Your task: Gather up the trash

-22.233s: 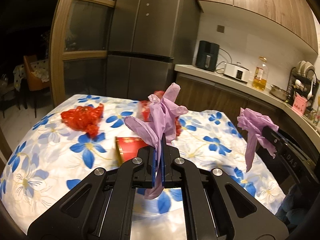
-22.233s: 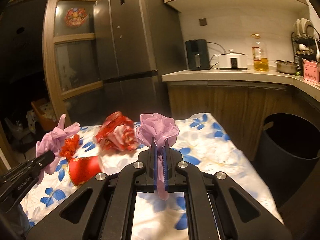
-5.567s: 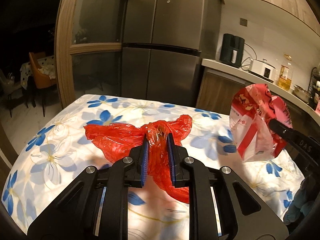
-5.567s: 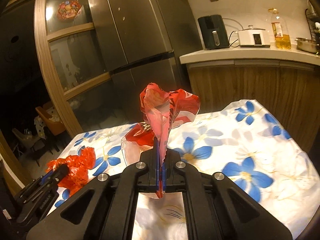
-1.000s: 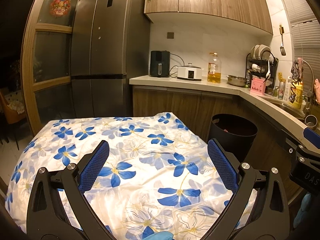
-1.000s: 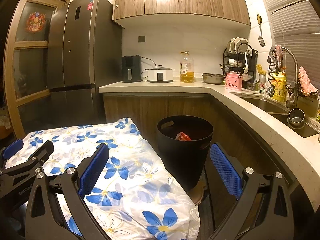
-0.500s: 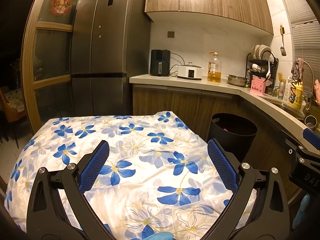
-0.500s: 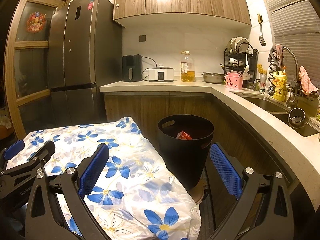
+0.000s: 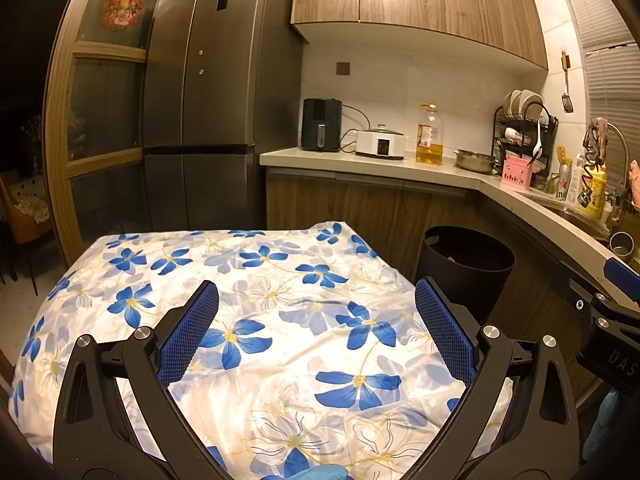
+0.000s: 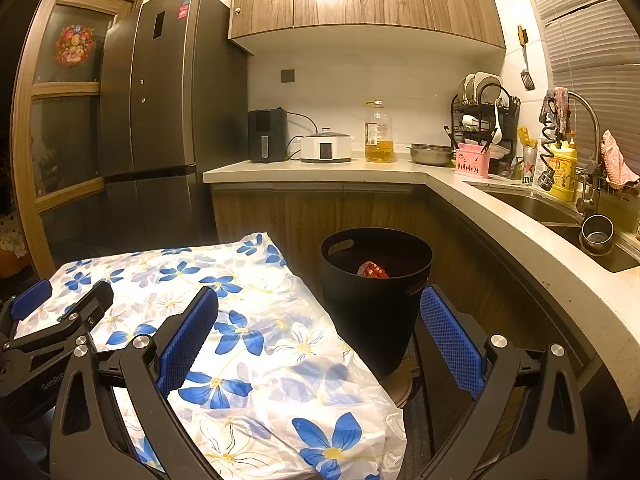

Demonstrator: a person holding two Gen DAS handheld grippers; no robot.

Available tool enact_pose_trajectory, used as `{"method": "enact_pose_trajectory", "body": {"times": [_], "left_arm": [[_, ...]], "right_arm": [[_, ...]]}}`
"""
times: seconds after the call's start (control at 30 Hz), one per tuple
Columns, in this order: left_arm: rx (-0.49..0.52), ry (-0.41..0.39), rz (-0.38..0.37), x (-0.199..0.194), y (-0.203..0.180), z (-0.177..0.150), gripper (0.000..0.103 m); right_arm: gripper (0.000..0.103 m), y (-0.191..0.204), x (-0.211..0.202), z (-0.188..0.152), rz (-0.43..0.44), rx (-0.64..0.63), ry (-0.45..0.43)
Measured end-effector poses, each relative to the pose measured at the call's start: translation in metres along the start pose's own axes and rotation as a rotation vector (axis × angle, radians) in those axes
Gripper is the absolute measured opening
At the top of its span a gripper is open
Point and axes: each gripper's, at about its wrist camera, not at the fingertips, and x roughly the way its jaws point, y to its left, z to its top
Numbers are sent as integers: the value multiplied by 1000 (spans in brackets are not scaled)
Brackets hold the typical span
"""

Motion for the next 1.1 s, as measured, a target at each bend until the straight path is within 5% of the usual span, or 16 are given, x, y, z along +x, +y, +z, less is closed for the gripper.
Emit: {"method": "enact_pose_trajectory", "body": {"times": [1.1], "left_arm": [[-1, -2, 3, 0, 3, 1, 97]], "right_arm": [[97, 3, 3, 1, 11, -4, -2]]}}
